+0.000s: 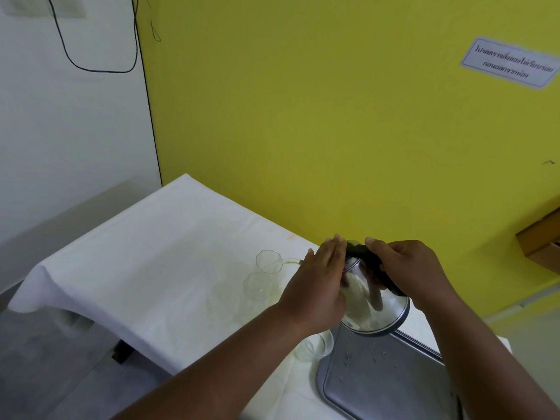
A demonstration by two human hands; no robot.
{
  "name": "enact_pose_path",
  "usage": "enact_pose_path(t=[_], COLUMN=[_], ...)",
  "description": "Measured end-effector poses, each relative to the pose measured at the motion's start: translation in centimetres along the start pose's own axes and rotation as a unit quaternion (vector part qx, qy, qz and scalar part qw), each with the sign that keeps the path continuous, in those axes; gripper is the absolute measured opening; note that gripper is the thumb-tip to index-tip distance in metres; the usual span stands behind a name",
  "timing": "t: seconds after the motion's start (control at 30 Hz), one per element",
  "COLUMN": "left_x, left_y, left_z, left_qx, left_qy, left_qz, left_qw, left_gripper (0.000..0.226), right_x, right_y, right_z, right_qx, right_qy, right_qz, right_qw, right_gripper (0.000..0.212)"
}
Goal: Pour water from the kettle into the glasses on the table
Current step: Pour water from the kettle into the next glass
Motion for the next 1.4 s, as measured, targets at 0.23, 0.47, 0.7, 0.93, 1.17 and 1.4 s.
enact_pose_path(t=[0.23,0.47,0.7,0.93,1.17,1.4], left_x=[0.2,0.3,0.3,0.4,0.5,0.6], left_y=[0.2,0.4,0.6,0.7,0.8,1.0], left_z=[0.0,0.0,0.0,-0.1,-0.1,-0.1], left_qx=[-0.002,-0.002,-0.005,-0.007,-0.009,-0.01], left_qy=[0.002,0.001,0.002,0.003,0.005,0.005], left_qz=[-0.004,-0.011,-0.008,-0.01,-0.012,-0.015], left_qw=[1.0,1.0,1.0,1.0,1.0,1.0], left_gripper=[0.08,0.081,0.081,0.081,0.081,0.081], right_x=[0.2,0.4,0.7,1.0,1.3,1.5], right_y=[-0.1,-0.1,-0.4,-0.6,-0.7,-0.7], right_z=[0.0,0.0,0.0,-0.1,-0.2,-0.2], right_qx=[0.003,0.002,0.004,0.003,0.002,0.003], right_qy=[0.002,0.005,0.006,0.009,0.01,0.008], right_qz=[0.005,0.009,-0.002,-0.013,-0.015,-0.018], right_qw=[1.0,1.0,1.0,1.0,1.0,1.0], right_gripper=[0.056,0.059,0.064,0.066,0.065,0.065])
Point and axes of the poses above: each hand's wrist, its own z-axis towards the middle knuckle, its own x-axis out of the back of the hand, y = z × x, the point moved 10 cm from there along z, towards the middle knuckle, and after that the axes turned 15 degrees about x, right-handed, at the moved point
